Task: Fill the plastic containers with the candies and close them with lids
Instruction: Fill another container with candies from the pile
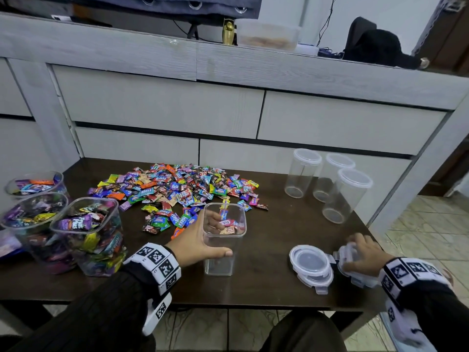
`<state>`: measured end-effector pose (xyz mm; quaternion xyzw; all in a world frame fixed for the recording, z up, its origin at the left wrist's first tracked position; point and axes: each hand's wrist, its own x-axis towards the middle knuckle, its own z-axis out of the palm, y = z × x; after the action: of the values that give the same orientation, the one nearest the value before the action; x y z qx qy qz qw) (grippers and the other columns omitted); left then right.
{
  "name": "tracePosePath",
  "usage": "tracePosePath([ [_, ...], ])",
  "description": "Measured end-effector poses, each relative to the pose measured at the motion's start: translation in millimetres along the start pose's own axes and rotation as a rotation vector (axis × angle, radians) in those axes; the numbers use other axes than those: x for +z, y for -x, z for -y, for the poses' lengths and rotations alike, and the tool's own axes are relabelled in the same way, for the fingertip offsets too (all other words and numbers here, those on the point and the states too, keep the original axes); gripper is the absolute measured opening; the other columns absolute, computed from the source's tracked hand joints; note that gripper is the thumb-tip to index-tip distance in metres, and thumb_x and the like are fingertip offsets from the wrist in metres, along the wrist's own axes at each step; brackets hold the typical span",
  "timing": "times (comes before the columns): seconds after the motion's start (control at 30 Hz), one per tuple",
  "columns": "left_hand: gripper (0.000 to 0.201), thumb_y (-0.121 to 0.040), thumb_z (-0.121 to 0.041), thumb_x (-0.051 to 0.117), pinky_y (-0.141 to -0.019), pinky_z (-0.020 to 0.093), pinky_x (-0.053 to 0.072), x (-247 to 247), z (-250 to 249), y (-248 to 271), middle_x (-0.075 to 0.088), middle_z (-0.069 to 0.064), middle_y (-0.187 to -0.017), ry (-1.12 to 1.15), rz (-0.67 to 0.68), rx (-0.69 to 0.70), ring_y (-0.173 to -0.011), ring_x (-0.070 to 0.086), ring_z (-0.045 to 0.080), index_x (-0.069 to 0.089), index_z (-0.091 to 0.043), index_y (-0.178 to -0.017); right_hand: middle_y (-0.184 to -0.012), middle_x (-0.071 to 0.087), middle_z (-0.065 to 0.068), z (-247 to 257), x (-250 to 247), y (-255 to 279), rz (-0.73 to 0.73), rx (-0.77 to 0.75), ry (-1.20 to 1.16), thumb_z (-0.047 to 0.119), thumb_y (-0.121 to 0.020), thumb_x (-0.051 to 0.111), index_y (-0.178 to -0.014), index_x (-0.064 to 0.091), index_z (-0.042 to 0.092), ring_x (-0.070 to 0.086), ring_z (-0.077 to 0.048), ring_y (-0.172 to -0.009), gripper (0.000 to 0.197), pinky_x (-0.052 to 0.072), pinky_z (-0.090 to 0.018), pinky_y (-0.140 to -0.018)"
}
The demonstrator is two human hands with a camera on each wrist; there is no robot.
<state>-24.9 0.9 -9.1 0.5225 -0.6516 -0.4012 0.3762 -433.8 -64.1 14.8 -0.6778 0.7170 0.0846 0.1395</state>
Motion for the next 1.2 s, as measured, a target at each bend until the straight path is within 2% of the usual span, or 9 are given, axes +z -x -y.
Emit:
tracePosePath([
  [0.2, 0.113, -0.035, -0.075, 0.083, -0.105, 0.033, 0.044, -4, 0, 1, 0.056, -0.002, -0.123, 0.013, 0.070, 0.013, -0.116, 0.056, 0.006, 0.035, -0.030, -0.128, -0.148, 0.033, -0.008, -5, 16, -1, 0.040, -0.044, -0.018, 0.047, -0.071, 0.076, -0.145, 0.021, 0.018, 0.037, -0.023, -0.135, 0.097, 0.034, -0.037, -0.109],
  [0.3, 0.135, -0.026, -0.089, 0.069, -0.107, 0.026, 0.040, -11, -1, 4, 0.046, -0.008, -0.138, 0.063, 0.098, 0.062, -0.129, 0.046, 0.001, 0.024, -0.033, -0.140, -0.160, 0.009, -0.008, -4, 13, -3, 0.042, -0.056, 0.020, 0.050, -0.076, 0.072, -0.151, 0.008, 0.018, 0.012, -0.025, -0.147, 0.104, 0.022, -0.046, -0.116],
  [0.37, 0.145, -0.026, -0.096, 0.059, -0.106, 0.022, 0.036, -17, -1, 6, 0.043, -0.013, -0.142, 0.105, 0.061, 0.070, -0.131, 0.042, -0.003, 0.020, -0.028, -0.147, -0.160, -0.005, -0.007, 3, 6, -4, -0.001, -0.105, 0.035, 0.049, -0.081, 0.067, -0.151, 0.002, 0.018, -0.002, -0.025, -0.148, 0.101, 0.015, -0.049, -0.118],
  [0.47, 0.132, -0.038, -0.105, 0.037, -0.103, 0.015, 0.031, -28, 2, 8, 0.042, -0.016, -0.141, 0.170, -0.117, -0.004, -0.127, 0.041, -0.006, 0.024, -0.029, -0.145, -0.160, -0.008, -0.006, 30, -9, -2, -0.116, -0.236, -0.010, 0.055, -0.084, 0.061, -0.152, 0.000, 0.016, -0.004, -0.023, -0.148, 0.099, 0.012, -0.049, -0.119],
  [0.53, 0.106, -0.067, -0.093, 0.034, -0.107, 0.018, 0.029, -34, 7, 8, 0.038, -0.013, -0.148, 0.011, -0.203, -0.056, -0.136, 0.037, 0.001, 0.023, -0.028, -0.149, -0.160, -0.008, -0.006, 61, -13, -3, -0.145, -0.347, -0.060, 0.058, -0.083, 0.059, -0.152, -0.001, 0.017, -0.004, -0.022, -0.148, 0.100, 0.011, -0.046, -0.119],
  [0.63, 0.075, -0.096, -0.056, 0.042, -0.120, 0.040, 0.019, -41, 25, -5, 0.020, 0.001, -0.161, -0.498, -0.279, -0.255, -0.149, 0.015, 0.019, 0.016, -0.018, -0.154, -0.159, -0.012, -0.007, 117, -7, -14, -0.103, -0.442, -0.102, 0.059, -0.083, 0.058, -0.152, -0.005, 0.013, -0.009, -0.025, -0.147, 0.104, 0.008, -0.043, -0.120],
  [0.73, 0.099, -0.088, -0.071, 0.043, -0.120, 0.052, 0.004, -43, 39, -27, -0.006, 0.010, -0.164, -0.816, -0.145, -0.559, -0.150, -0.010, 0.029, -0.002, -0.015, -0.156, -0.159, -0.014, -0.009, 169, 11, -33, -0.039, -0.421, -0.065, 0.064, -0.080, 0.058, -0.151, -0.007, 0.009, -0.010, -0.028, -0.147, 0.112, 0.010, -0.046, -0.119],
  [0.9, 0.129, -0.067, -0.092, 0.043, -0.118, 0.057, -0.001, -50, 75, -55, -0.020, 0.014, -0.161, -0.963, -0.049, -0.786, -0.147, -0.019, 0.036, -0.017, -0.016, -0.153, -0.159, -0.015, -0.005, 226, 42, -72, 0.007, -0.302, -0.005, 0.068, -0.078, 0.058, -0.151, -0.011, 0.010, -0.009, -0.024, -0.147, 0.116, 0.008, -0.047, -0.118],
  [1.2, 0.124, -0.070, -0.090, 0.037, -0.117, 0.056, -0.007, -59, 114, -102, -0.031, 0.011, -0.157, -0.983, -0.018, -0.647, -0.146, -0.025, 0.031, -0.024, -0.018, -0.151, -0.160, -0.011, -0.004, 256, 54, -132, -0.086, -0.329, 0.063, 0.076, -0.080, 0.040, -0.151, -0.011, 0.014, -0.005, -0.018, -0.148, 0.107, 0.003, -0.045, -0.117],
])
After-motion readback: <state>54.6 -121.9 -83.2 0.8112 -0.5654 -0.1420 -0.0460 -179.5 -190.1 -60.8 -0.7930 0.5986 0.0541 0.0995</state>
